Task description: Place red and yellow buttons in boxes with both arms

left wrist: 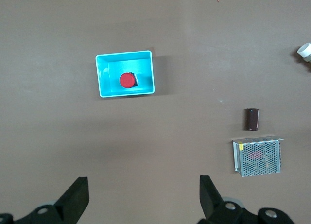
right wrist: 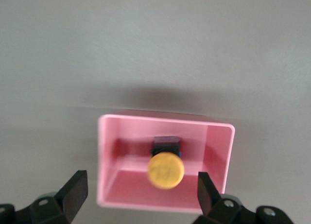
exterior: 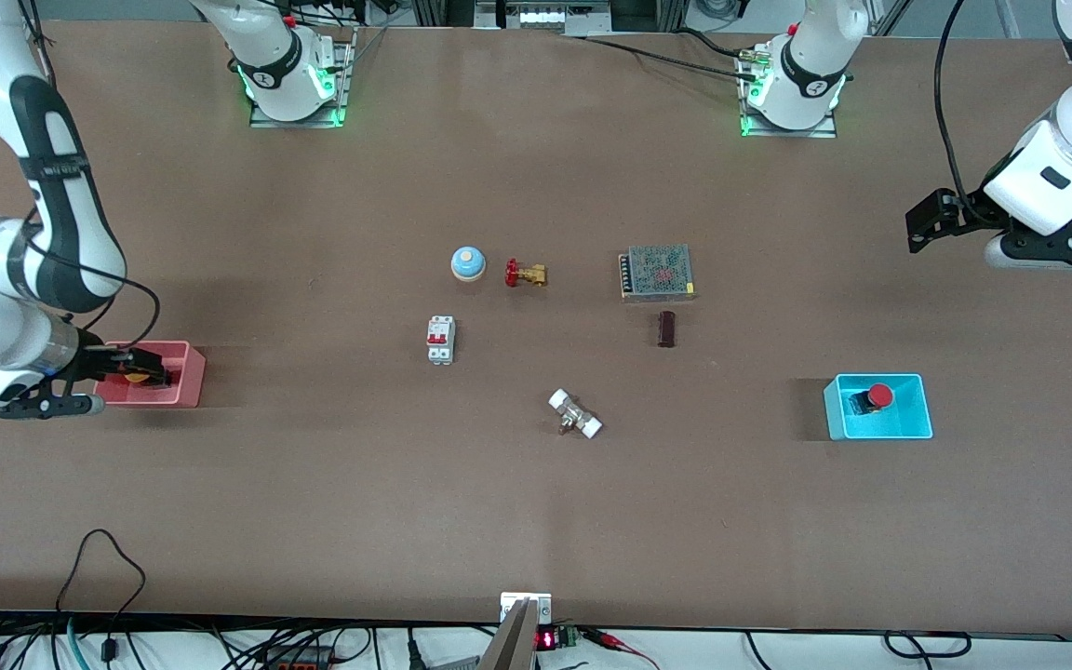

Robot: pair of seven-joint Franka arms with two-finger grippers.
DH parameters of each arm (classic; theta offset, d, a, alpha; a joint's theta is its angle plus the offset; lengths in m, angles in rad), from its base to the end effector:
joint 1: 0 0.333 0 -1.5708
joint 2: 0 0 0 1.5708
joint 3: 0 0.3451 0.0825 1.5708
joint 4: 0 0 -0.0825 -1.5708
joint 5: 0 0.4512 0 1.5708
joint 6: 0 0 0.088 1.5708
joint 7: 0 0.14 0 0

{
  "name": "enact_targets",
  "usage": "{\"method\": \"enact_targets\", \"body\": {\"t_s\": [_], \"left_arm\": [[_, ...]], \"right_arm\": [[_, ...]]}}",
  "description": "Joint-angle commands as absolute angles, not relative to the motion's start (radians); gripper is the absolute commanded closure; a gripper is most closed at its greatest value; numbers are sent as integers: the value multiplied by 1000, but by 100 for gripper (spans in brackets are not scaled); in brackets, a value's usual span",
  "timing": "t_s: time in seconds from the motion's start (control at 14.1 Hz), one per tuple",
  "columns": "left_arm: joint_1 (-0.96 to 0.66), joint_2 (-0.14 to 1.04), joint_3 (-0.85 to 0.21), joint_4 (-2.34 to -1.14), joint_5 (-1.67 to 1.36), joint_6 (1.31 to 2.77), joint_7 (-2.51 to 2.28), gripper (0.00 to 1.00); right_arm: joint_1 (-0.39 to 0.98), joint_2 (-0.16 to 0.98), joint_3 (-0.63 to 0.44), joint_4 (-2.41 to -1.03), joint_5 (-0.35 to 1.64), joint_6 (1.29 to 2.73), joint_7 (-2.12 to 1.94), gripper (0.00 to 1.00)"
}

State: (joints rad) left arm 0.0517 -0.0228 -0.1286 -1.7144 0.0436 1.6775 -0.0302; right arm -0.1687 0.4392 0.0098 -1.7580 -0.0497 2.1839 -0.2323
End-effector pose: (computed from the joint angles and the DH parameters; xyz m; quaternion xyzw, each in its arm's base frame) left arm 0.6171 -0.0425 0.5662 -0.9994 0.0258 0.0059 0.0235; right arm 0.7118 -0.1177 0.2715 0.9985 0.0507 -0.0100 0.0165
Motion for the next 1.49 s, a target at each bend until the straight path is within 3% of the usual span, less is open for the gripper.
{"method": "enact_targets", "body": {"t_s": [0.0,0.35,0.71,1.42], "left_arm": [[52,14,-127,-1657,26,1649,2,0],[58,15,-127,-1657,26,1649,2,0],[61,15,-127,-1657,26,1649,3,0],[61,15,-127,-1657,26,1647,2,0]], "right_arm": [[-129,289,26,-1781,-43,2076,-209,0],[-20,138,44,-1654,-51,1746,6,0],[-6,130,83,-1484,-37,1473,20,0],[-23,146,94,-1477,-35,1476,67,0]]}}
